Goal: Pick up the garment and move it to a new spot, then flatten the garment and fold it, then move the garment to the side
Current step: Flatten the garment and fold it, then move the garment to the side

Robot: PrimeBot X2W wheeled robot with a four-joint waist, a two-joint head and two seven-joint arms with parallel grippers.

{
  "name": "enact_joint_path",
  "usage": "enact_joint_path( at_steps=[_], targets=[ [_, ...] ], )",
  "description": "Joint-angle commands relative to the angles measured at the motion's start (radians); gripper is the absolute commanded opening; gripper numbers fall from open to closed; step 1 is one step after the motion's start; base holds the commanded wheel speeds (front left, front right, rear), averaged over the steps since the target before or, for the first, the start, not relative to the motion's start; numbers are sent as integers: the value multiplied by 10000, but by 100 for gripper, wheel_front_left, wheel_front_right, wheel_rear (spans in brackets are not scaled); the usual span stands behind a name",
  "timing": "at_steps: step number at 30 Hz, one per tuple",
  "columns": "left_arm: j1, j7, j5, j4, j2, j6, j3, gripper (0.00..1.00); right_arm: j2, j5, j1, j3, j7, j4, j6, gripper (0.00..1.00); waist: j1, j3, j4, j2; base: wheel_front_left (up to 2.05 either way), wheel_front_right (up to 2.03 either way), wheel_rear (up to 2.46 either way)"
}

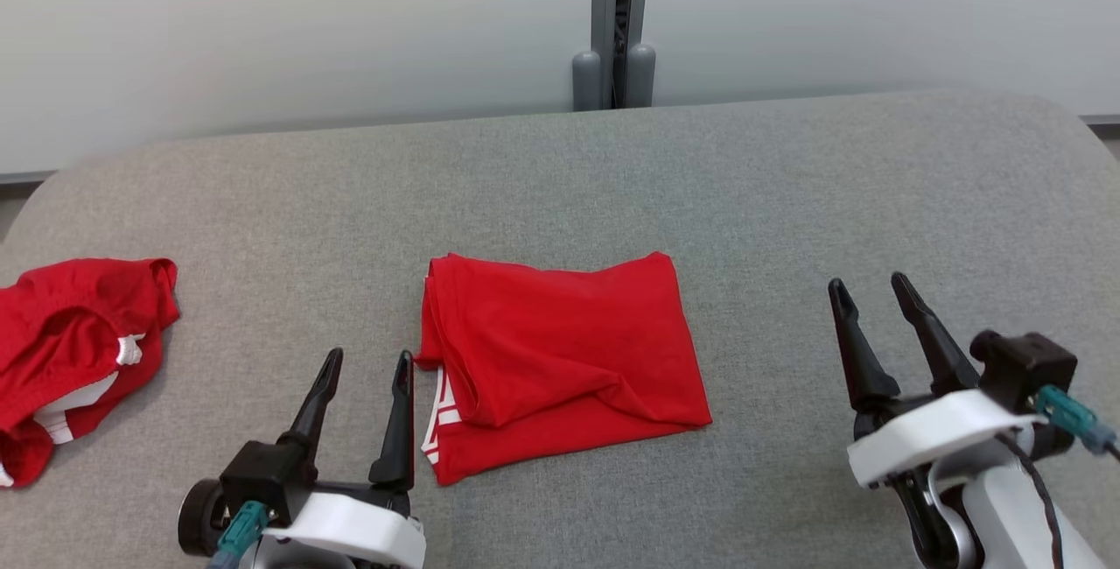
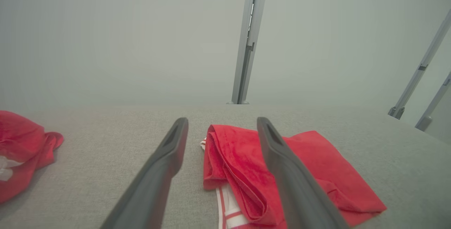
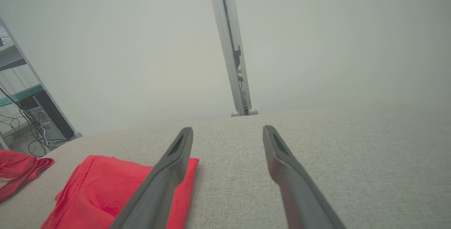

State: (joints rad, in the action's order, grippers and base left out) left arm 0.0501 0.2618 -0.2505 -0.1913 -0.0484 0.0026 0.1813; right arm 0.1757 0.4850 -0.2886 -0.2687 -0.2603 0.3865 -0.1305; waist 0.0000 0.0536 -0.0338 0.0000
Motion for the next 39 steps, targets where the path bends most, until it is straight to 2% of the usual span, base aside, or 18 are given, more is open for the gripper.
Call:
enact_joint_path(
  at_steps=[1,8,16,34,39],
  targets=[
    [-187,35,-74,-8,-45,93,-33,100,-46,-479,484,316,-45,-421,-8,100,0,-208,-12,0,0,0,0],
    [-613,35,-70,166,-43,259,-241,100,-283,-1615,1572,1043,-47,-1537,-8,100,0,-522,-51,0,0,0,0],
    [-1002,35,50,428,-43,348,-488,100,-535,-2052,2424,1247,-48,-2074,-8,100,0,-674,-68,0,0,0,0],
    [-1054,35,80,393,-42,362,-469,100,-671,-1831,2634,1063,-48,-1998,-8,100,0,-753,65,0,0,0,0],
    [-1006,35,121,441,-42,313,-442,100,-745,-1313,2373,736,-48,-1579,-6,100,0,-670,114,0,0,0,0]
  ],
)
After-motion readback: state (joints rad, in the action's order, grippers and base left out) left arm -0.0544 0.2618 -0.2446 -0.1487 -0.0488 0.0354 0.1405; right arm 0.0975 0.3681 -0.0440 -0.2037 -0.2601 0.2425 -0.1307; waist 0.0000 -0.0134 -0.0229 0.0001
